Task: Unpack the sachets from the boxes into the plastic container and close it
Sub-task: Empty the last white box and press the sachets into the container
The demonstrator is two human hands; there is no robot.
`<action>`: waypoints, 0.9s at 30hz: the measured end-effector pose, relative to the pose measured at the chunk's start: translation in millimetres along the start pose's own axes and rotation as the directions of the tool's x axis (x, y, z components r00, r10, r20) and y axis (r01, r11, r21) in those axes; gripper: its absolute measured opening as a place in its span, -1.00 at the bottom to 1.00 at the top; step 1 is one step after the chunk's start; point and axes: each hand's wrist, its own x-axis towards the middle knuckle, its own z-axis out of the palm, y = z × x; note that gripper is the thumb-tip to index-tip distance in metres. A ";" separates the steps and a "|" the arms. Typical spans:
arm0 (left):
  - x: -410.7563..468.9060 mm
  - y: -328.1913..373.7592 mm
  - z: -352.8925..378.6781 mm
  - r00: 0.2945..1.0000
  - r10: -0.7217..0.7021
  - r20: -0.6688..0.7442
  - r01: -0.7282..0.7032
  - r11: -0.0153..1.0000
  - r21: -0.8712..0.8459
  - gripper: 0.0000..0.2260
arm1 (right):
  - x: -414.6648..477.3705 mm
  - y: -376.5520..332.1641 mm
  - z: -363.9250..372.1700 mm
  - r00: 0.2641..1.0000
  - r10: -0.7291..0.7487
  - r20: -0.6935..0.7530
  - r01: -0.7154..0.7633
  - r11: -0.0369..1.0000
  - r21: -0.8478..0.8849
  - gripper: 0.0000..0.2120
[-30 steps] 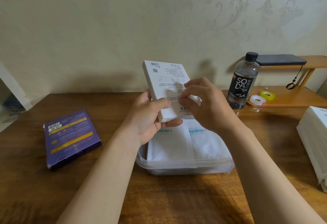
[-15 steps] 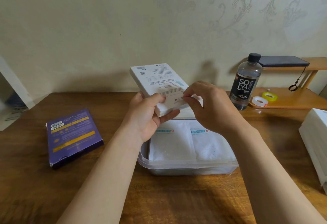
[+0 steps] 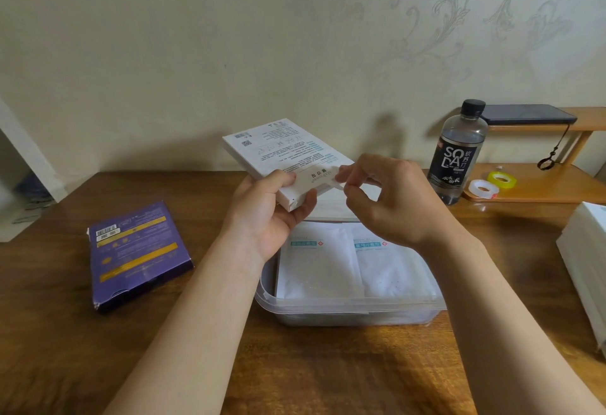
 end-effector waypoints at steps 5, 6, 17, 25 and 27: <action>2.2 -1.0 -1.2 1.000 -0.005 -0.009 0.005 1.000 -0.017 -0.68 | 1.5 2.2 0.5 1.000 0.003 0.020 -0.004 1.000 0.010 -0.94; 2.3 -1.1 -1.3 1.000 -0.006 -0.008 0.006 1.000 -0.021 -0.68 | 1.7 2.3 0.5 1.000 0.013 0.023 -0.013 1.000 0.016 -0.94; 2.4 -1.1 -3.8 0.999 0.008 0.045 -0.009 1.000 0.012 -0.61 | 11.4 1.3 -2.2 0.818 0.446 -0.363 -0.322 0.878 0.354 -0.83; -3.9 -0.5 -1.0 0.978 0.010 0.208 -0.016 0.999 0.029 -0.61 | 12.5 6.1 5.5 0.800 0.568 0.195 -0.506 0.463 0.727 -0.57; -4.0 -0.4 -0.1 0.974 0.009 0.227 -0.015 1.000 0.025 -0.61 | 12.6 7.0 3.9 0.812 0.548 0.203 -0.480 0.428 0.766 -0.59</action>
